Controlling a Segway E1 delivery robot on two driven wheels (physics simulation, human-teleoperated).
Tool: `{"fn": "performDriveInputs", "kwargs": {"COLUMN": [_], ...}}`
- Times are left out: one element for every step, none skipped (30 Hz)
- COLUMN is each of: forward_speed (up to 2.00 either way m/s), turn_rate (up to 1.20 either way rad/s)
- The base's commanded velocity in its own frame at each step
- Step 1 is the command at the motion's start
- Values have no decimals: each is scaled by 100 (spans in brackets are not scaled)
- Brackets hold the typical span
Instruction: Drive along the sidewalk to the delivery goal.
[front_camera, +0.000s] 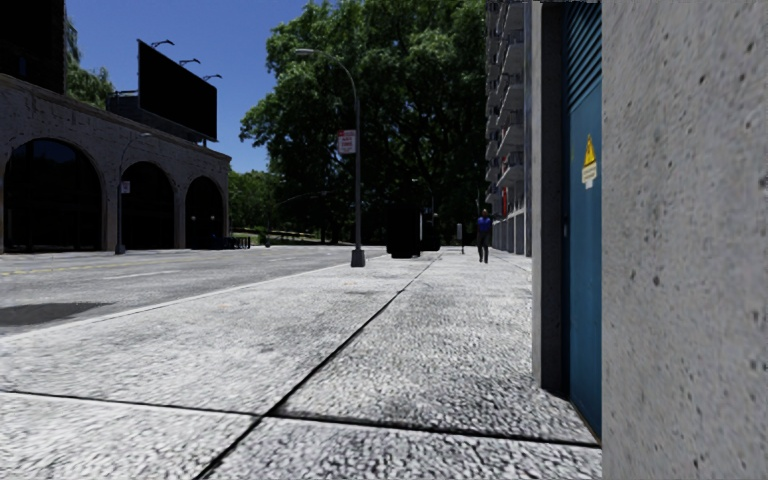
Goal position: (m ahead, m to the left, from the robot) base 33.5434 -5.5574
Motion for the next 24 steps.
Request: {"fn": "performDriveInputs", "kwargs": {"forward_speed": [46, 46, 46, 46, 46, 46, 46, 47, 49, 49, 51, 56, 63, 74, 74, 89, 104, 112, 112, 119, 135, 145, 200, 200], "turn_rate": [0, 0, 0, 0, 0, 0, 0, 0, 0, 0, 0, 0, 0, 0, 0, 0, 0, 0, 0, 0, 0, 0, 0, 0]}}
